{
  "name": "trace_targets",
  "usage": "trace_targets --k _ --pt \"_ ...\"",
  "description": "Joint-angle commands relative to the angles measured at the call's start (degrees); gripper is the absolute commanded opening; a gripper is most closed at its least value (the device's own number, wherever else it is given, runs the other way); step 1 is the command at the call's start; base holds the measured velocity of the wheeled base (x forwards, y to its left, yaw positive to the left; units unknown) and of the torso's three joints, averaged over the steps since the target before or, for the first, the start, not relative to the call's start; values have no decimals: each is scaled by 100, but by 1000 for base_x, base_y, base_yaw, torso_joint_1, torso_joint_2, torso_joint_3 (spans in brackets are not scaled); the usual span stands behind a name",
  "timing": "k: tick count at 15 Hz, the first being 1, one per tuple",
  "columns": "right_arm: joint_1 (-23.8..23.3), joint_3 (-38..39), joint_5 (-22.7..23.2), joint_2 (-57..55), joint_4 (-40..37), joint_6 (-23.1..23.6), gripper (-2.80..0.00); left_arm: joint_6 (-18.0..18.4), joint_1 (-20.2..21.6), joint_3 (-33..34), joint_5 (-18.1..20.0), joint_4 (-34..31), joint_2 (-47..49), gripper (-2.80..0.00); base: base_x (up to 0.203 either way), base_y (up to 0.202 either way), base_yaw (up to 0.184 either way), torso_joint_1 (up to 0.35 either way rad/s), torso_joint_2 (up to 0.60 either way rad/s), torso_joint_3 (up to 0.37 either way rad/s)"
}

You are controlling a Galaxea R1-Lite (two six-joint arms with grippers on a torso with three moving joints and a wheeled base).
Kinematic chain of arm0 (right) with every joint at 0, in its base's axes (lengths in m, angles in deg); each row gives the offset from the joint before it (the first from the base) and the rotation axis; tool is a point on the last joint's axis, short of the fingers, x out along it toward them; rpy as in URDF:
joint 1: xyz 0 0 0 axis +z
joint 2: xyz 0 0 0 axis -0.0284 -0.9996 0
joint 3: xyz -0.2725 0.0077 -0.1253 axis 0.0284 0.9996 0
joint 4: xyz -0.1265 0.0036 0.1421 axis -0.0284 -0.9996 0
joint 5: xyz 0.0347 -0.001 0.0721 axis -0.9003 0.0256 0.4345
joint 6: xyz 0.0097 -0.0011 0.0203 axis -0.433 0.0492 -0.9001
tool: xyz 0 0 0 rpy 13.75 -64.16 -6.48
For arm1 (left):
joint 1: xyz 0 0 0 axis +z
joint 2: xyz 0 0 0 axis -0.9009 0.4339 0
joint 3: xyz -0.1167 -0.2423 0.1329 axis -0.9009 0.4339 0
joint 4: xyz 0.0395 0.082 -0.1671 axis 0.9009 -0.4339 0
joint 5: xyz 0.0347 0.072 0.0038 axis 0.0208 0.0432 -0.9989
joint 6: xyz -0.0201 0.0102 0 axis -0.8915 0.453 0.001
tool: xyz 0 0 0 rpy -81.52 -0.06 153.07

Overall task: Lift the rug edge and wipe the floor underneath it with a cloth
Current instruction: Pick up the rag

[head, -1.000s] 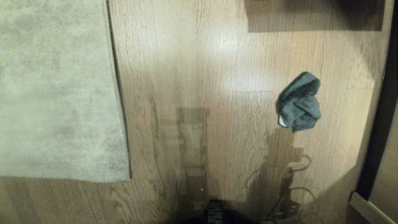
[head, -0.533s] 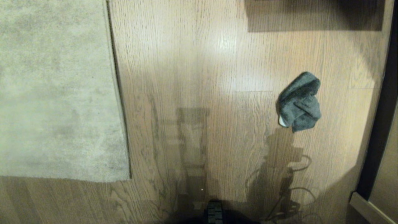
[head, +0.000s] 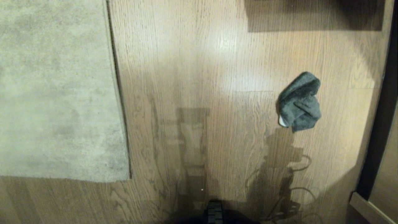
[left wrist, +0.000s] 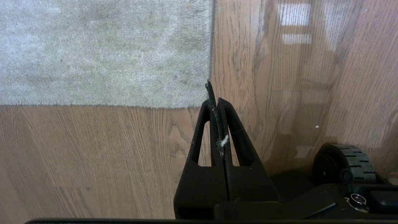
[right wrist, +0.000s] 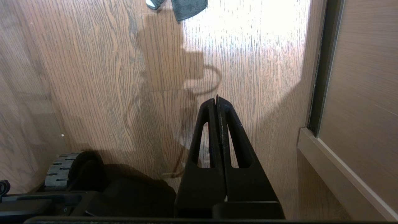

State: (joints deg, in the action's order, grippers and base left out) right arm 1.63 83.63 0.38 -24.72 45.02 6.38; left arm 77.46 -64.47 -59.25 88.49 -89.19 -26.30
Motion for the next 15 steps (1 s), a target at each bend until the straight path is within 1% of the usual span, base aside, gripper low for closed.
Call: trace_targets --k 1,15 --pt "0 0 -2 2 3 1 -280 -1 1 -2 -6 -2 0 -280 0 0 0 0 0 0" --pt "0 0 -2 2 3 1 -280 -1 1 -2 -6 -2 0 -280 0 0 0 0 0 0"
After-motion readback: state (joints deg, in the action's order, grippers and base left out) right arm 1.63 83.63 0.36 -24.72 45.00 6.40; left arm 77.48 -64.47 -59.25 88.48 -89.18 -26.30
